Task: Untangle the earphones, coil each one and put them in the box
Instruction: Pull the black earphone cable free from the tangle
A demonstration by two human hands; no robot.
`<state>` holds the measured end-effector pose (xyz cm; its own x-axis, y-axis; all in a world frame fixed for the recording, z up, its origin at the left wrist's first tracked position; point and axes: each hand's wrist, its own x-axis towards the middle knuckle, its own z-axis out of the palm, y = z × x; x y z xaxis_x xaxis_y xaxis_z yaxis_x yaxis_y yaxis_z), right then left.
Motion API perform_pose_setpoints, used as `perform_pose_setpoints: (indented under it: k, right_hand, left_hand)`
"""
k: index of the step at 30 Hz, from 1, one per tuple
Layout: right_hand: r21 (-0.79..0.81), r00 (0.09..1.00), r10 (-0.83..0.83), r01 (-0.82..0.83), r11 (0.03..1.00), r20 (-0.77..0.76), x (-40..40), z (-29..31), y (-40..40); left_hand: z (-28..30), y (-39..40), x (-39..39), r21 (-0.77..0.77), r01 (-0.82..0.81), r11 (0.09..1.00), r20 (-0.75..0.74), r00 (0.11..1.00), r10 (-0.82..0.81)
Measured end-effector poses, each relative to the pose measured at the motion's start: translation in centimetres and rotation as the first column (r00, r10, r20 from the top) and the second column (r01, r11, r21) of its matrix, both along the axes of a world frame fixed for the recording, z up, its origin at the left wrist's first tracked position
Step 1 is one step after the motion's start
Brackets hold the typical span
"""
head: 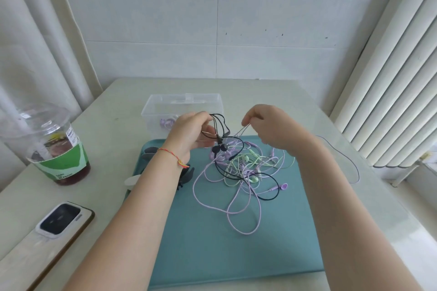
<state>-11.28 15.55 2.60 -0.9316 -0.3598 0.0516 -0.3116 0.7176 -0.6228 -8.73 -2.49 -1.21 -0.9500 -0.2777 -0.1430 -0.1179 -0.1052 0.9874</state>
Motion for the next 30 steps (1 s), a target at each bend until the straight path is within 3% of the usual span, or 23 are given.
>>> perform_pose_setpoints:
  k: [5, 11, 19, 23, 26, 28, 30]
  right_hand:
    - [0.083, 0.994, 0.111, -0.11, 0.99, -0.003, 0.4, -0.1, -0.1]
    - [0.11, 0.996, 0.088, -0.084, 0.99, -0.034, 0.3, -0.1, -0.1]
    - [-0.169, 0.995, 0.058, -0.071, 0.983, -0.081, 0.3, -0.1, -0.8]
    - [-0.318, 0.98, 0.021, -0.084, 0.944, -0.196, 0.4, -0.1, -1.2]
    - [-0.511, 0.935, -0.128, -0.063, 0.858, -0.329, 0.5, 0.1, -1.5]
    - [-0.439, 0.937, -0.114, -0.045, 0.897, -0.329, 0.5, 0.5, -1.2]
    - [-0.194, 0.961, -0.008, -0.047, 0.98, -0.275, 0.5, 0.6, -0.8]
  left_hand:
    - [-0.1, 0.0, -0.1, -0.054, 0.002, 0.999, -0.006, 1.0, -0.002]
    - [-0.3, -0.1, -0.3, -0.056, -0.007, 0.998, 0.012, 1.0, 0.007]
    - [-0.8, 0.1, -0.4, -0.031, 0.183, 0.983, 0.081, 0.98, -0.18]
    - [-0.6, 0.1, 0.0, 0.003, 0.291, 0.957, 0.088, 0.953, -0.291]
    - [-1.0, 0.0, -0.2, -0.156, 0.28, 0.947, 0.153, 0.954, -0.257]
    - [-1.5, -0.3, -0.4, -0.27, 0.268, 0.925, 0.22, 0.952, -0.211]
    - [-1.7, -0.4, -0.3, -0.361, 0.267, 0.893, 0.225, 0.955, -0.195]
